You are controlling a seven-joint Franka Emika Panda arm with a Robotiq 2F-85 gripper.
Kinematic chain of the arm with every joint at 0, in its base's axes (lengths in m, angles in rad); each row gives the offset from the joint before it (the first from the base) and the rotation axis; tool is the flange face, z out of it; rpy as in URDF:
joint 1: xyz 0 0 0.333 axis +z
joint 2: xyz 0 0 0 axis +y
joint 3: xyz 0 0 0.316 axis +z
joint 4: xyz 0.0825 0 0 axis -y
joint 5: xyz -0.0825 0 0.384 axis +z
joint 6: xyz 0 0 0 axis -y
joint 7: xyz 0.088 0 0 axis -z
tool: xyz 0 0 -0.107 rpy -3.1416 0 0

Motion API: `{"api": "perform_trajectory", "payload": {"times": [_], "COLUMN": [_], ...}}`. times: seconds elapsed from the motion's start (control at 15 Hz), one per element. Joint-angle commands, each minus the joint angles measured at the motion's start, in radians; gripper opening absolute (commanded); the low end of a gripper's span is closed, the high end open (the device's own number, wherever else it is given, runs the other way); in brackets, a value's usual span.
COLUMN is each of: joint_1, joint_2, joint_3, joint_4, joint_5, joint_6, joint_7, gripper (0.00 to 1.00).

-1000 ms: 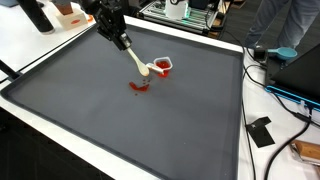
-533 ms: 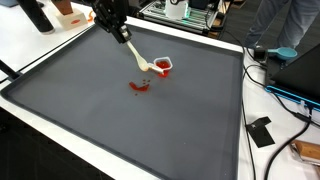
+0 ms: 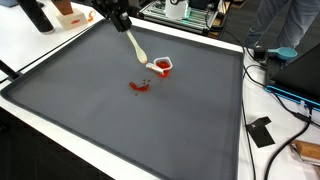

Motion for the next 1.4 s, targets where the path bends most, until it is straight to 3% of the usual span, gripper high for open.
{"api": "perform_trajectory", "payload": {"times": [0.0,1.33], "joint_1": [0.032,0.158], "joint_2": [-0.059,-0.186], "joint_3": [-0.006,0.029], "joint_4": [-0.029,-0.025], "joint_5": [-0.093,-0.508], "joint_6": [0.007,-0.015], "joint_7": [0.07,0.278], "gripper": [0.03,0.03]}}
